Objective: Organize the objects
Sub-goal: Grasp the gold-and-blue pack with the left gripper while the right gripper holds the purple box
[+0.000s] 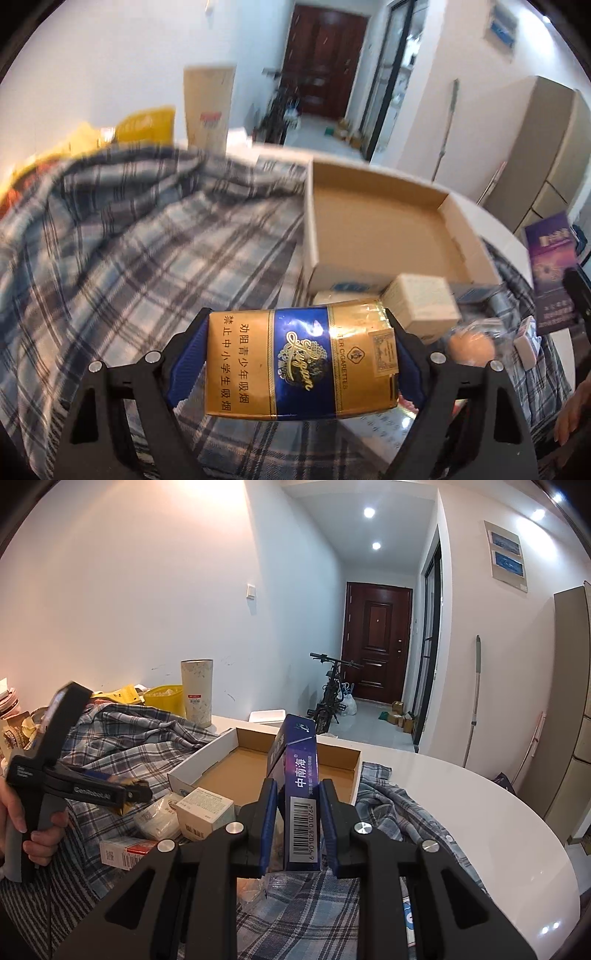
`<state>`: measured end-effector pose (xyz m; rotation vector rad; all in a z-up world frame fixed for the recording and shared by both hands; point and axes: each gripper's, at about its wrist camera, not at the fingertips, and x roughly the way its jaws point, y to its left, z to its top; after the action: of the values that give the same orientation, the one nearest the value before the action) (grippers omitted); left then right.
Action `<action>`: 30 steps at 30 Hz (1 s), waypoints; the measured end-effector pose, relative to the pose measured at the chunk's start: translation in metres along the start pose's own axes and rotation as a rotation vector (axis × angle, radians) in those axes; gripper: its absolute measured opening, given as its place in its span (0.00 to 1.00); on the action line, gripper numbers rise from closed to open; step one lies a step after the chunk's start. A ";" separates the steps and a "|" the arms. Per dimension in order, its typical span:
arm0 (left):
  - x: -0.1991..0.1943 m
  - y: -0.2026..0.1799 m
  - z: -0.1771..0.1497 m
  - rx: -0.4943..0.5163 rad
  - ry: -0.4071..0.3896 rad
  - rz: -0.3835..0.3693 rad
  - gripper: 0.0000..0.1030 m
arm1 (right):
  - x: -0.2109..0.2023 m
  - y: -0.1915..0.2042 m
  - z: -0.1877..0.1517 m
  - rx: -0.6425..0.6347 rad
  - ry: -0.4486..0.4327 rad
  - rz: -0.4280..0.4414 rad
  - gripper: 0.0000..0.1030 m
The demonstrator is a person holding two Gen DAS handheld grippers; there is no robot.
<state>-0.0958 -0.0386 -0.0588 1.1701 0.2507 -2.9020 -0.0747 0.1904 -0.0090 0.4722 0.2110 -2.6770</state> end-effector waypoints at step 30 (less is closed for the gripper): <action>-0.165 -0.092 0.127 0.125 -0.600 -0.090 0.85 | -0.041 -0.009 0.127 0.168 -0.296 -0.125 0.22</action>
<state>-0.0695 0.0241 0.1584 0.2531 0.1137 -3.2075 -0.0813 0.1865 0.1246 0.1091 -0.0733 -2.8576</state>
